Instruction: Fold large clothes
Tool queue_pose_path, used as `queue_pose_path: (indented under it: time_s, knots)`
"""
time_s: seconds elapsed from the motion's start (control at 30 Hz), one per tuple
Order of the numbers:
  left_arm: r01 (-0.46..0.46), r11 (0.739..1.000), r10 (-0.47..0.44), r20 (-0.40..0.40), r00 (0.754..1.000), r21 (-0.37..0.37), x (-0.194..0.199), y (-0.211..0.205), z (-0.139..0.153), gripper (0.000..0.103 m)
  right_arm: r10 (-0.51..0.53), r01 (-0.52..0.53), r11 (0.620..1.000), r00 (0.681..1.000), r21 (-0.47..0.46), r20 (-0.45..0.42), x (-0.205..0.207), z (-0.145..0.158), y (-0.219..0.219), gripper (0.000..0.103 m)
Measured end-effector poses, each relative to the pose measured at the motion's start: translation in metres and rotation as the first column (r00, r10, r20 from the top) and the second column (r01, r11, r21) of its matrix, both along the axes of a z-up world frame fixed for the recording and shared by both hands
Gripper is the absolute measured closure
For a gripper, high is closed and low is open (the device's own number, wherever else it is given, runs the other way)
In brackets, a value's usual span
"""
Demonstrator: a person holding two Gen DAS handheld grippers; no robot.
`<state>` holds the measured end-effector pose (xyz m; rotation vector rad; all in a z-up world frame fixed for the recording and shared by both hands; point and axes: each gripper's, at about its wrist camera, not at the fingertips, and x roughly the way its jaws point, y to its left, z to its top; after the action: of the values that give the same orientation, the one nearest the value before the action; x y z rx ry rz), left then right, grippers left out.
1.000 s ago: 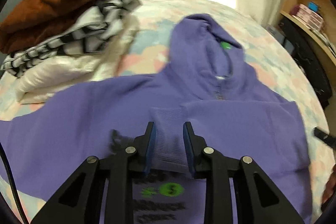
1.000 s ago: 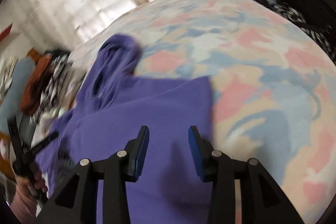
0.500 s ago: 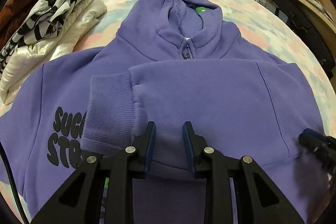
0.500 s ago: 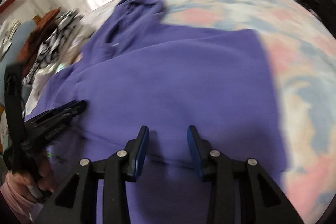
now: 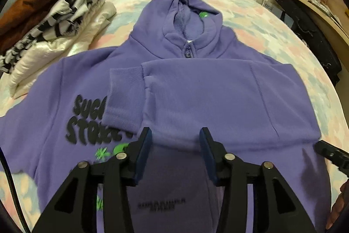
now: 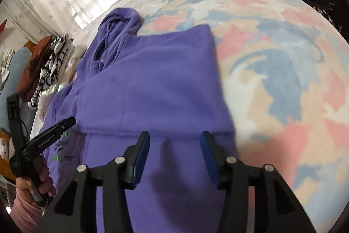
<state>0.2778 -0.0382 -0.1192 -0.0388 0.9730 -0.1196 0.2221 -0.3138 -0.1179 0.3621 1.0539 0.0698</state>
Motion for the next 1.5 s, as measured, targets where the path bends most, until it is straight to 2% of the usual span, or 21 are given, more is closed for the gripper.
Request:
queue_pose_path:
  time_s: [0.07,0.13,0.2,0.43,0.6,0.83,1.0,1.27,1.37,1.5]
  knots:
    - [0.010,1.000,-0.010,0.008,1.000,0.001,-0.013,-0.001,0.006,0.058,0.000,0.000,1.000,1.000,-0.007,-0.006,-0.006,0.001,0.006,0.054]
    - [0.011,1.000,-0.011,0.016,1.000,0.009,-0.029,-0.001,0.013,0.058,-0.007,0.007,1.000,1.000,0.004,-0.015,-0.014,0.002,0.011,0.045]
    - [0.004,1.000,-0.004,0.023,1.000,0.013,-0.042,0.000,0.018,0.057,-0.016,0.016,0.999,1.000,0.030,-0.005,-0.025,0.004,0.013,0.041]
    - [-0.035,0.998,0.033,0.037,0.999,0.050,-0.089,0.008,0.028,0.057,-0.044,0.044,0.999,0.999,0.022,0.017,-0.060,0.010,0.029,0.041]
    - [-0.073,0.997,0.073,0.024,0.997,0.023,-0.116,0.021,0.031,0.054,-0.061,0.060,0.998,0.997,0.028,0.041,-0.085,0.017,0.042,0.041]
    - [-0.126,0.992,0.126,0.003,0.992,-0.004,-0.153,0.048,0.035,0.050,-0.030,0.026,0.998,0.997,0.060,0.067,-0.115,0.023,0.068,0.041]
    - [-0.162,0.987,0.162,-0.006,0.987,-0.007,-0.172,0.074,0.039,0.049,0.045,-0.049,0.997,0.997,0.065,0.065,-0.128,0.030,0.095,0.041]
    - [-0.265,0.964,0.265,0.009,0.964,-0.018,-0.197,0.135,0.052,0.049,0.184,-0.178,0.980,0.980,-0.087,0.074,-0.134,0.048,0.156,0.041]
    - [-0.313,0.949,0.313,0.000,0.950,-0.041,-0.203,0.166,0.052,0.049,0.236,-0.226,0.970,0.966,-0.093,0.108,-0.134,0.057,0.177,0.041]
    - [-0.349,0.931,0.350,-0.007,0.937,-0.107,-0.208,0.206,0.050,0.049,0.296,-0.275,0.950,0.945,-0.149,0.140,-0.128,0.068,0.213,0.041]
